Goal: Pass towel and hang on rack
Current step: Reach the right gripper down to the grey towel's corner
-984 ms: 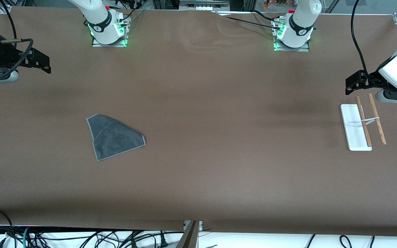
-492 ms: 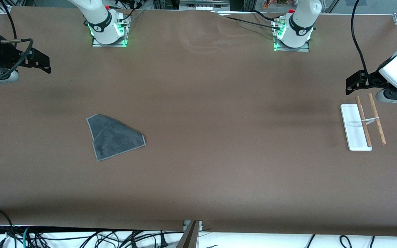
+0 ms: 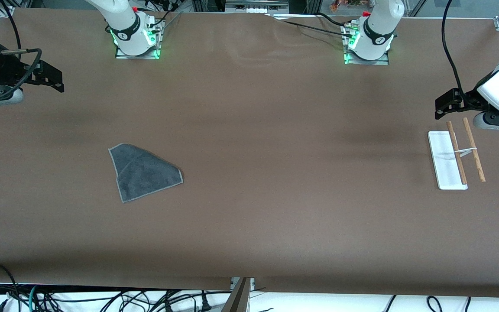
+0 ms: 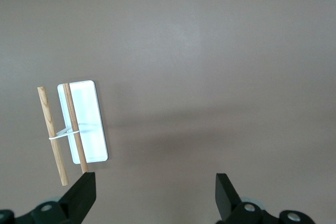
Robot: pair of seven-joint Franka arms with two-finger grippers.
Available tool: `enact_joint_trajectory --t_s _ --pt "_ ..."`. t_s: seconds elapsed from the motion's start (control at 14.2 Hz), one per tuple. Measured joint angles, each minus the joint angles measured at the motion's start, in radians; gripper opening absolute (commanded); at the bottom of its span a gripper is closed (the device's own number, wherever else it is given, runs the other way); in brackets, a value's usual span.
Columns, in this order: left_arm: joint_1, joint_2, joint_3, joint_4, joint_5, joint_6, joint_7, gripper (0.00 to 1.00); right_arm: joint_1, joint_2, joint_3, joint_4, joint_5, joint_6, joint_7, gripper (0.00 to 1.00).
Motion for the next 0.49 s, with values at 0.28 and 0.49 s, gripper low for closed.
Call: enact_joint_trajectory --t_s 0.28,0.49 --pt "0.0 0.0 0.0 0.0 0.0 0.0 0.0 1.0 -0.001 0.002 -0.003 -0.003 0.0 -0.001 0.0 1.0" --pt "0.0 0.0 0.0 0.0 0.0 0.0 0.0 1.0 -0.004 0.017 -0.015 -0.025 0.0 0.022 0.0 1.0"
